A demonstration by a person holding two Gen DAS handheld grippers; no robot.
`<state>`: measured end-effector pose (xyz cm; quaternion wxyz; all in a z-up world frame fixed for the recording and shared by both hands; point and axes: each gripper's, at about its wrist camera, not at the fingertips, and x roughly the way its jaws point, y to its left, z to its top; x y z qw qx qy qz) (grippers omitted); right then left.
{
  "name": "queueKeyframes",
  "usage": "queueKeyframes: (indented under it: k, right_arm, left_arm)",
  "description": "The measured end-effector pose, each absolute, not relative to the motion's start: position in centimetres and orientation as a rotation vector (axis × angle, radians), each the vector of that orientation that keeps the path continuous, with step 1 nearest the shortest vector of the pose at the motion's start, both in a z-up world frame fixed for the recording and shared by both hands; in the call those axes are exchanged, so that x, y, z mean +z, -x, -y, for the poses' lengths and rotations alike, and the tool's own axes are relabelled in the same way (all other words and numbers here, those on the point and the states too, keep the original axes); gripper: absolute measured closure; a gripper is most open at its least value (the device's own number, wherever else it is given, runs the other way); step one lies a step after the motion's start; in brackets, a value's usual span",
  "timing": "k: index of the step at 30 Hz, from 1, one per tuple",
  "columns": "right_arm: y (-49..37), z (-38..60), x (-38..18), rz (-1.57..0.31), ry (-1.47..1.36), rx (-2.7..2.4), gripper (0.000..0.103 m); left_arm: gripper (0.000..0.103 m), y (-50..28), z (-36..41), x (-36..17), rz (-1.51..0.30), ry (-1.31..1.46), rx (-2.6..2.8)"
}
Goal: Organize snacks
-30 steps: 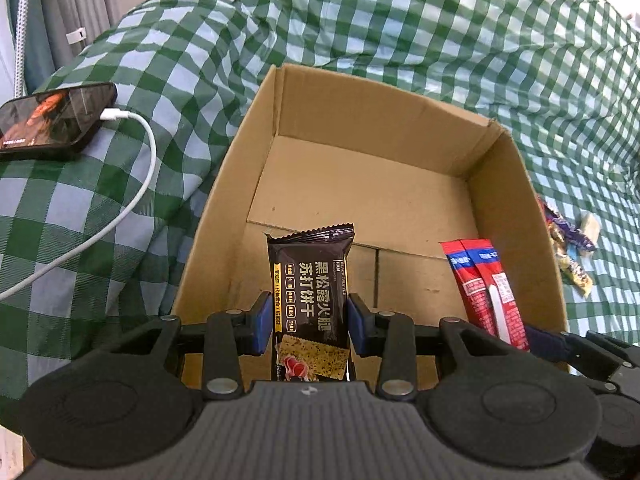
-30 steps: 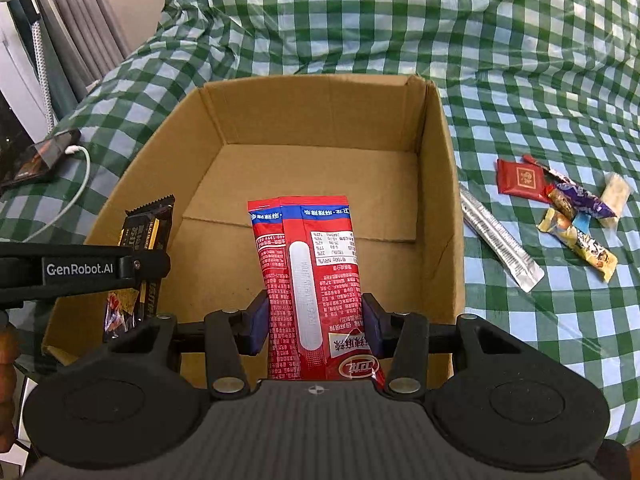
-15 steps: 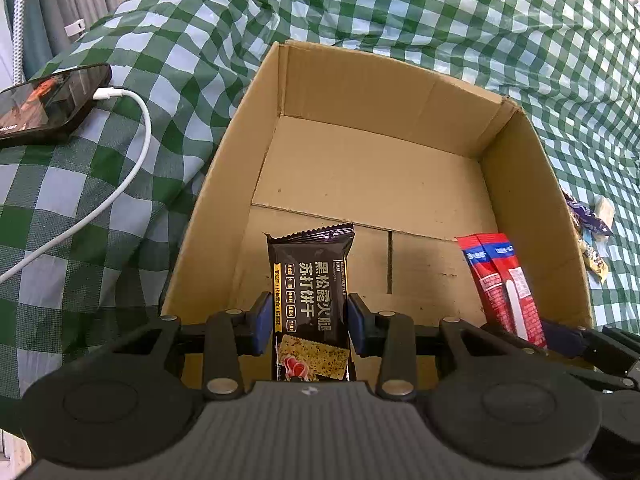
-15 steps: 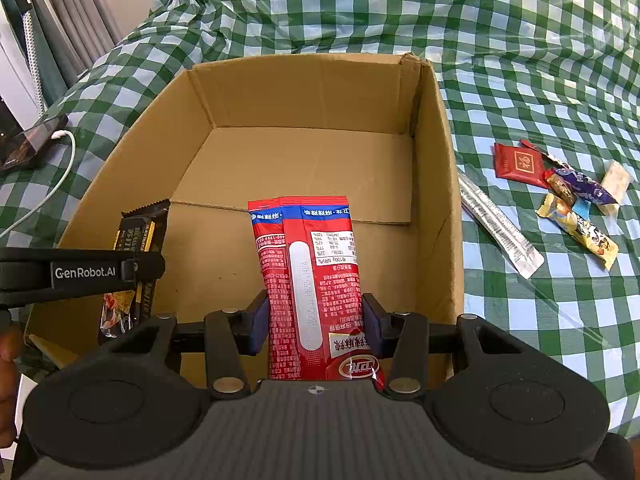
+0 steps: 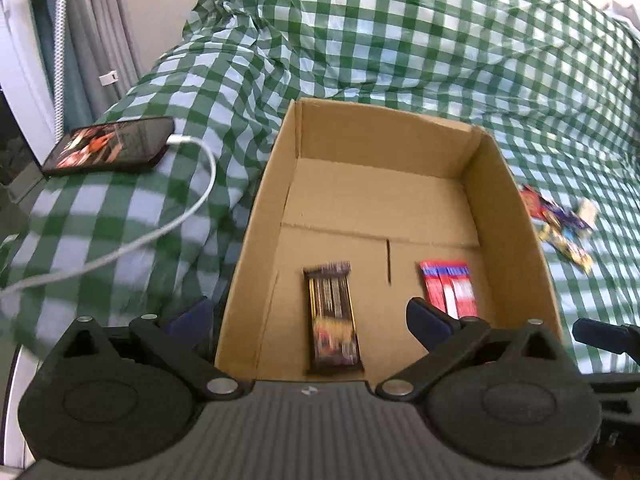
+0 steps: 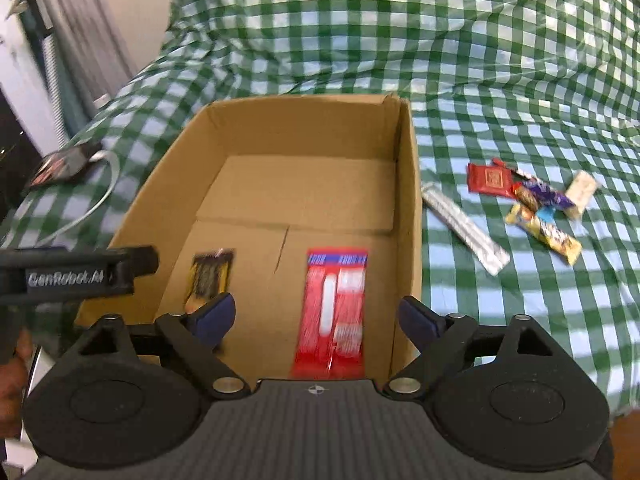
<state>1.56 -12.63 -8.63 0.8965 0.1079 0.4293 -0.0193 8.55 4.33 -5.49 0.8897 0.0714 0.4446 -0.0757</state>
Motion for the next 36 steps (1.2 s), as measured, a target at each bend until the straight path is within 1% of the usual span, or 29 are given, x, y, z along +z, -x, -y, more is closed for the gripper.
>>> queueKeyframes:
  k: [8,18,36]
  right_arm:
    - [5.2,9.7,-6.1,-0.838,-0.135,0.006,0.007]
    - [9.5,10.0,-3.3,-0.727,-0.135,-0.014,0.006]
    - [13.9,9.5,-1.4,-0.636,-0.12,-0.011,0.005]
  left_arm:
    - [0.0,-1.2,-5.1,-3.4,-0.863,-0.177,-0.159]
    - [0.0,3.2,-4.6,-0.1,-0.755,-0.179,-0.176]
    - [0.0,7.7,-5.2,2.2,-0.677,-0.169,-0.189]
